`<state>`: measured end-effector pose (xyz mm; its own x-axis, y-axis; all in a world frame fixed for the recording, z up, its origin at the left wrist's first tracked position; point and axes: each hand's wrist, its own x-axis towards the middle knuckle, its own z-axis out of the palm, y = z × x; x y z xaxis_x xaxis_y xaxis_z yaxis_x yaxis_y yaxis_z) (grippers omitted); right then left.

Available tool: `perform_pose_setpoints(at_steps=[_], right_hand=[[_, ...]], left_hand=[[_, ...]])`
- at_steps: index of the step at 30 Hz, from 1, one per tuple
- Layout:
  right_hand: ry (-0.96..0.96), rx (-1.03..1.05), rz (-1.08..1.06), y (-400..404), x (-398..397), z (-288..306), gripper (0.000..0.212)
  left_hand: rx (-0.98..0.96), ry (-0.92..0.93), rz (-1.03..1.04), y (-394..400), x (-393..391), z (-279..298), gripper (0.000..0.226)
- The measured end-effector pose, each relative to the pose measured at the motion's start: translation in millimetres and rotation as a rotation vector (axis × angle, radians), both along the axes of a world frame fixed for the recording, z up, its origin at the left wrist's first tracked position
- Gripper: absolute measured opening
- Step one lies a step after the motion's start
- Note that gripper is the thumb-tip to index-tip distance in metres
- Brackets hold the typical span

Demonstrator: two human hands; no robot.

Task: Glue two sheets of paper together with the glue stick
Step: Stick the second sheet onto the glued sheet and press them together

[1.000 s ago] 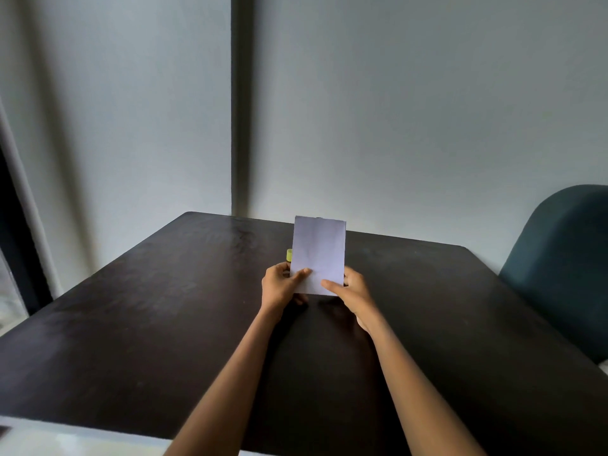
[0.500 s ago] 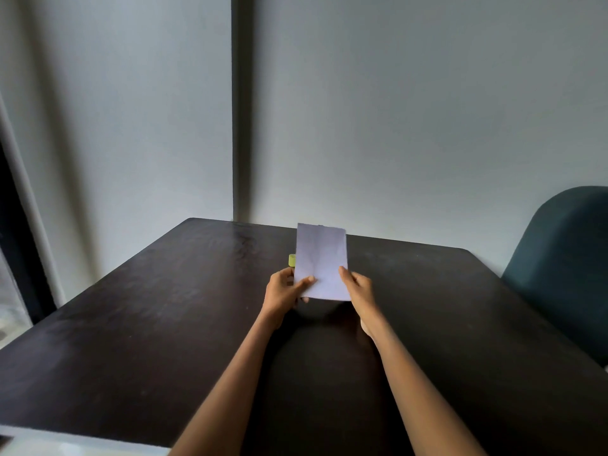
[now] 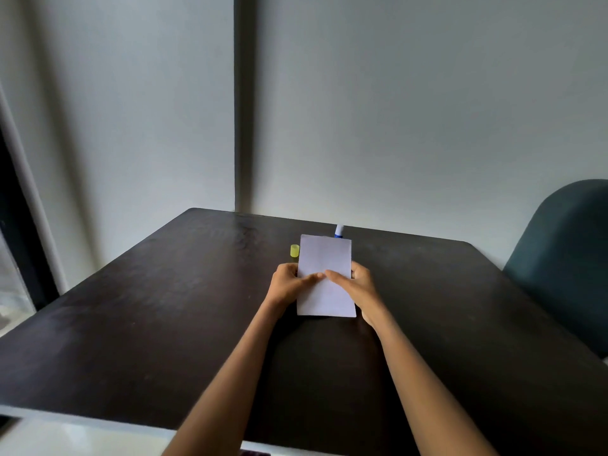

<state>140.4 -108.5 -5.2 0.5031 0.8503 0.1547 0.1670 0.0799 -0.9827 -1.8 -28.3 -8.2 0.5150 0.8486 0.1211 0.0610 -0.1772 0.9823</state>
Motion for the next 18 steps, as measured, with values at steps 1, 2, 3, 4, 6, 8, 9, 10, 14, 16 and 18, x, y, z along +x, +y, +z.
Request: perform_pose_setpoints(at_steps=[1, 2, 3, 4, 6, 8, 9, 10, 14, 16, 18], right_hand=[[0.011, 0.014, -0.017, 0.5, 0.7, -0.1, 0.012], [0.032, 0.023, -0.047, 0.3, 0.4, 0.6, 0.007], [0.025, 0.025, -0.102, 1.8, 1.2, 0.5, 0.019], [0.024, 0.015, -0.15, 4.2, 3.0, -0.7, 0.029], [0.031, 0.042, -0.187, 3.7, 4.0, -0.2, 0.034], [0.068, 0.089, -0.116, 2.9, 5.7, -1.3, 0.017], [0.079, 0.095, -0.078, 1.0, 4.8, -0.6, 0.006], [0.082, 0.101, -0.063, 0.8, 5.2, -2.0, 0.003], [0.038, 0.048, -0.142, 2.1, 6.1, -3.7, 0.023], [-0.058, -0.006, -0.108, 3.8, 5.6, -4.1, 0.029], [-0.137, -0.056, -0.052, 3.6, 3.1, -4.3, 0.029]], left_hand=[[-0.001, 0.008, -0.007, -0.3, -0.2, 0.2, 0.025], [-0.006, 0.007, -0.013, -0.7, -0.2, 0.1, 0.024], [-0.012, 0.003, -0.015, -1.2, -0.5, 0.4, 0.025], [-0.017, 0.0, -0.015, -1.3, -0.5, 0.3, 0.027], [-0.025, 0.002, -0.024, -1.9, -0.9, 0.4, 0.028], [-0.032, 0.016, -0.054, -2.2, -2.2, 1.0, 0.029], [-0.033, 0.026, -0.07, -2.2, -2.7, 1.0, 0.03], [-0.037, 0.031, -0.081, -2.0, -2.7, 0.9, 0.033], [-0.061, -0.005, -0.024, -1.8, -1.5, 3.3, 0.046], [-0.047, -0.039, 0.019, -3.7, -1.1, 5.1, 0.041], [-0.043, -0.064, 0.051, -2.9, -1.2, 4.5, 0.028]])
